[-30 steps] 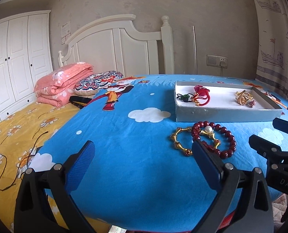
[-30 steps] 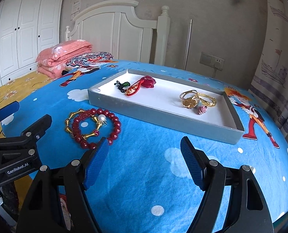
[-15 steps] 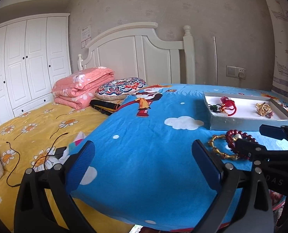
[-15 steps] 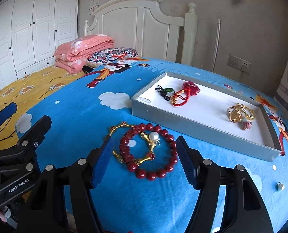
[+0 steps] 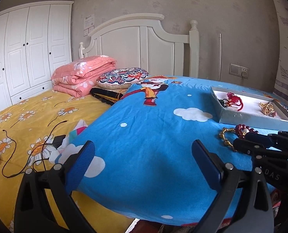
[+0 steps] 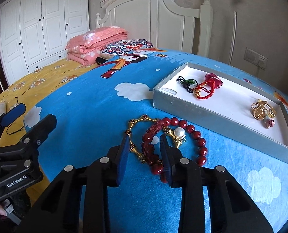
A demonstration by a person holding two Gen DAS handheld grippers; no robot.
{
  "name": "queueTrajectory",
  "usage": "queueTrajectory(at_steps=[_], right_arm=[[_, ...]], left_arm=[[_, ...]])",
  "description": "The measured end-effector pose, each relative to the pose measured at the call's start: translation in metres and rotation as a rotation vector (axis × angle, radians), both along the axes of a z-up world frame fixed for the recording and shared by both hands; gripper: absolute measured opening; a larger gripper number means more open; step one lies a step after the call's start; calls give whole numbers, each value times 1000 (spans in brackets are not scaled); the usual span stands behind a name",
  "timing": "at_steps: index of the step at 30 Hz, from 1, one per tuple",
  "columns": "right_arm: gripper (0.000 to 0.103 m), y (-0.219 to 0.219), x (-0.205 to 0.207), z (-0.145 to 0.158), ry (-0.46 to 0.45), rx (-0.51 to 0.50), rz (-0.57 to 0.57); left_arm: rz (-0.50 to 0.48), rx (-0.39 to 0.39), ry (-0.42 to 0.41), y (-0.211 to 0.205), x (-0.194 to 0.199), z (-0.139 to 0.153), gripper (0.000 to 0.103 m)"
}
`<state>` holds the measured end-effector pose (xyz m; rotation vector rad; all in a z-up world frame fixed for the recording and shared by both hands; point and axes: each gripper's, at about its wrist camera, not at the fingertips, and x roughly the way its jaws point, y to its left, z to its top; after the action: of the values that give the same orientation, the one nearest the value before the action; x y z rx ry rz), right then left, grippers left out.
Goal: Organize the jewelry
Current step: 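Move both open tools back to the red bead bracelets, then grasp the red bead bracelet with the right tool while the left grasps the gold bamboo bangle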
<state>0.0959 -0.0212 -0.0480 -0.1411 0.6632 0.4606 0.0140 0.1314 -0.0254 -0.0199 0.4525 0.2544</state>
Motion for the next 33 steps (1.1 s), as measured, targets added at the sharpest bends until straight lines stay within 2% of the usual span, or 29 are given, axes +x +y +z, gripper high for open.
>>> queueTrajectory(at_steps=[2,6,8,10,14,21,22,23,26,33], right_arm=[[31,-6,4,-2,37,46,18],[30,-13,2,0,42,73,22],[23,-17,2,0,45,85,15],[20,-19,3,0,45,84,11],[20,-9,-1,0,9,14,8],[21,-2,4,-1,6,-37,-7],[15,-1,3,-1,-1,-44,4],[13,0,0,-1,-14,-52,17],[13,0,-6,0,-55,-63,12],[12,-39,-24,24,-186,-43,-120]], left_arm=[[-15,8,8,-5,1,-2,97],[-24,16,20,-10,3,-5,97],[-26,18,22,-12,4,-6,97],[-32,24,23,-14,3,-6,97],[-44,33,24,-18,4,-6,97],[-69,22,39,-20,6,-9,97],[-73,17,45,-20,7,-9,97],[-76,14,49,-21,7,-10,97],[-86,15,56,-23,9,-10,98],[-184,-14,94,-46,24,-7,98]])
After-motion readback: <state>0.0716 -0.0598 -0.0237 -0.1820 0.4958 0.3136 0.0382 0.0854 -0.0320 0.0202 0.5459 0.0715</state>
